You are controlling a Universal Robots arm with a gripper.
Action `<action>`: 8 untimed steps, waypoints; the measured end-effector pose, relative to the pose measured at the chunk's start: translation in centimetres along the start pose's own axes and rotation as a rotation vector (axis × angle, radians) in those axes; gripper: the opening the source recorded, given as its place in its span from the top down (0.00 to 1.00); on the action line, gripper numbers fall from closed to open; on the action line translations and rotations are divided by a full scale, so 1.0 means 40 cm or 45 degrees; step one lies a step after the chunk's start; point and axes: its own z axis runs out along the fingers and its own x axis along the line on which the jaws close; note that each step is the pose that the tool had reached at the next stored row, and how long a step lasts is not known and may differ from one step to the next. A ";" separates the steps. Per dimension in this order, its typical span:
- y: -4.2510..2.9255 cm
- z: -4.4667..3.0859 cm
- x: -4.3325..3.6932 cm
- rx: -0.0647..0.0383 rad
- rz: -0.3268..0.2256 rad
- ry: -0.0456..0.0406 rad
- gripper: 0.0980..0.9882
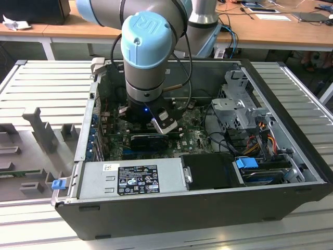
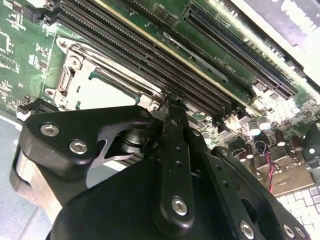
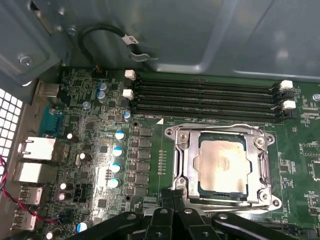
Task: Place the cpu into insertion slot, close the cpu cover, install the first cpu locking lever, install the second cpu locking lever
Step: 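Install the second cpu locking lever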
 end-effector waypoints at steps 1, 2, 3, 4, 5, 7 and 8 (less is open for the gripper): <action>0.000 0.001 0.000 -0.003 0.000 0.000 0.99; 0.000 0.006 -0.001 -0.015 -0.001 -0.003 0.99; -0.001 0.004 0.000 -0.025 -0.001 -0.002 0.99; -0.001 0.005 0.000 -0.027 0.000 -0.003 0.99; -0.001 0.005 0.000 -0.027 0.000 -0.002 0.99; 0.000 0.003 0.000 -0.027 0.000 -0.002 0.99; 0.001 -0.001 0.000 -0.027 -0.001 -0.002 0.99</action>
